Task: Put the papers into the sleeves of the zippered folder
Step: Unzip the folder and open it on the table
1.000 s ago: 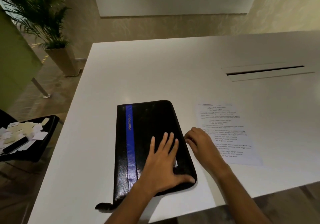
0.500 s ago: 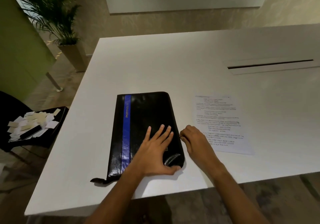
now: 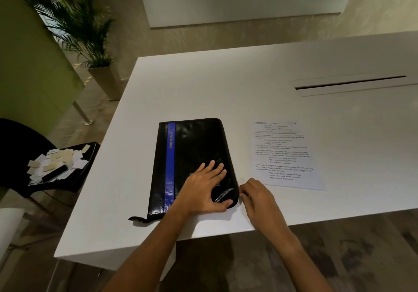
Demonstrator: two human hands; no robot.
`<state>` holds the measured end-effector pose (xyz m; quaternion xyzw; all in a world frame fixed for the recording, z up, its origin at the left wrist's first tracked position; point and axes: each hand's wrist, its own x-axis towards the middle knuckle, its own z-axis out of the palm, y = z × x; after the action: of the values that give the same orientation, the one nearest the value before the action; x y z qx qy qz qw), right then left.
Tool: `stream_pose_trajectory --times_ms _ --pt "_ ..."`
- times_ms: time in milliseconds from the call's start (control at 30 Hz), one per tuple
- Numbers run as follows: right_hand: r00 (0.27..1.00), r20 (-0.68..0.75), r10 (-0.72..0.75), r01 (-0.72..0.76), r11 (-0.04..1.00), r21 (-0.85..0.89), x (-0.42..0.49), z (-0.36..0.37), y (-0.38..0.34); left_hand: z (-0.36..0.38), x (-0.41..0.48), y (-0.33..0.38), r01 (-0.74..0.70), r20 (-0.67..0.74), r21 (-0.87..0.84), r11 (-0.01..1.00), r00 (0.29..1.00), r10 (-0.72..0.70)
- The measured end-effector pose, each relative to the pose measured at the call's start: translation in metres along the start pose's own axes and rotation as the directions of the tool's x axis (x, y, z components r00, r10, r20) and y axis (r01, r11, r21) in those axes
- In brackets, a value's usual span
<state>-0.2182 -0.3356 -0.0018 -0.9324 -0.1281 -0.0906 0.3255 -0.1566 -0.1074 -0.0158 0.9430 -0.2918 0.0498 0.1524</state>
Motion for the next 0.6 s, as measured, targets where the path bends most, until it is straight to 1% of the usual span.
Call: stream_pose_trajectory --times_ms 233,400,500,600 --pt "0.992 -0.104 0.07 -0.062 0.995 0.075 -0.036 0.019 -0.019 0.001 0.0 0.0 0.019 0.01 -0.042 0.999 1.0 -0.018" --pt "0.978 -0.186 0.099 -0.081 0.992 0.1 -0.05 0.048 -0.054 -0.008 0.005 0.001 0.03 0.109 -0.033 0.999 0.994 -0.026" --pt "0.963 -0.23 0.14 -0.115 0.986 0.12 -0.053 0.063 -0.076 -0.019 0.011 0.002 -0.005 0.141 -0.012 1.0 0.99 0.006" --pt "0.96 -0.229 0.161 -0.133 0.982 0.134 -0.054 0.08 -0.098 -0.028 0.018 0.001 -0.062 0.184 0.038 0.997 0.981 0.054"
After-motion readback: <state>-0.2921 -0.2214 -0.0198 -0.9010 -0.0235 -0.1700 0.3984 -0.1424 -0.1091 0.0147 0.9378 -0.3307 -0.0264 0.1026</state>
